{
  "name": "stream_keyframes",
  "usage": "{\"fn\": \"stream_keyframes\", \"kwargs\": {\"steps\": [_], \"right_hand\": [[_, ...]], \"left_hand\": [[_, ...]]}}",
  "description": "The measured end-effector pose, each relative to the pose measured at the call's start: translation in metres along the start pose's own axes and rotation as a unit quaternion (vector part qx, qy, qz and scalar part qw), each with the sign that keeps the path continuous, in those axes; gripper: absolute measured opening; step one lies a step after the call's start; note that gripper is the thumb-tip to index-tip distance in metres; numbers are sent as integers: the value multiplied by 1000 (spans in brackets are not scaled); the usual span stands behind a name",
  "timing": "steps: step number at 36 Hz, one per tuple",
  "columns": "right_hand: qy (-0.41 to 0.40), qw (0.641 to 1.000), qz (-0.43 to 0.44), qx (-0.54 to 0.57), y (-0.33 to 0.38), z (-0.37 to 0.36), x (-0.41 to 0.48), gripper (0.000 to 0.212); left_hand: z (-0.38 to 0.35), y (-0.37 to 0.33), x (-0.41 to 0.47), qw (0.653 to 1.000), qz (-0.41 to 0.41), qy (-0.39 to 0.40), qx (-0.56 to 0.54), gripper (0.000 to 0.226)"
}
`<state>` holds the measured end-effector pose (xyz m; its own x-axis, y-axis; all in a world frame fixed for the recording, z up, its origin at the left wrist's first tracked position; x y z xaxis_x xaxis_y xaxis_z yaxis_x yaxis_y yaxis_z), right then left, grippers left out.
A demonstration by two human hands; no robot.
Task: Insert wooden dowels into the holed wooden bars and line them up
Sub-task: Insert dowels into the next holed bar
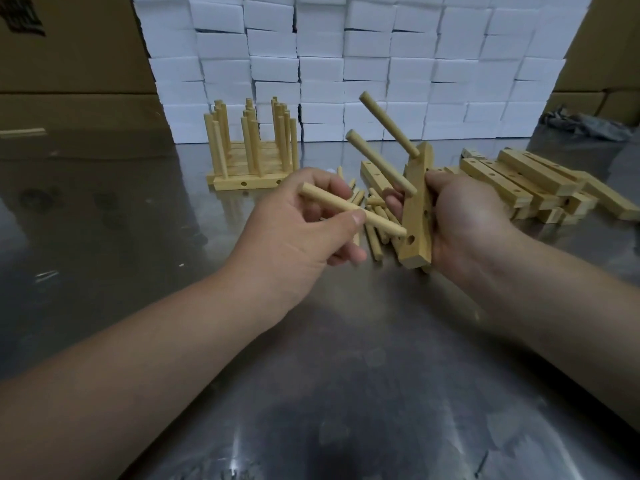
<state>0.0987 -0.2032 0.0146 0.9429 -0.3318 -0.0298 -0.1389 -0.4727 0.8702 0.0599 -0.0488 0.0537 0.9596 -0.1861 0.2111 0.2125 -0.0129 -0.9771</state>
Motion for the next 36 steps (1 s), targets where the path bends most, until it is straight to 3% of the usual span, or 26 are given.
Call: {"fn": "stream_keyframes", "kwargs": {"steps": [12,19,28,36], "right_hand": [[1,999,27,-39,5,2,0,27],[-5,995,67,-79,15,3,0,25],[35,984,143,-97,30,-6,-4,26],[50,979,165,-112,34,-9,-5,24]], "left_hand": [[-6,5,0,999,29,22,33,12],[0,12,2,991,46,6,125,2],[-2,15,5,963,27,12,267,8],[-6,19,5,961,19,27,274,15]]}}
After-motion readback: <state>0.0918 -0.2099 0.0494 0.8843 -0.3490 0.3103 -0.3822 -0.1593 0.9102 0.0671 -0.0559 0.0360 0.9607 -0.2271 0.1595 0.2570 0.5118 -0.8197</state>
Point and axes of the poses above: each hand's wrist, its own x-axis towards the middle knuckle, its own z-axis out of the back of the hand, y = z × x, the point moved 10 cm from there along x, towards the middle knuckle, and after that the axes turned 9 degrees about z, right-handed, at the moved point
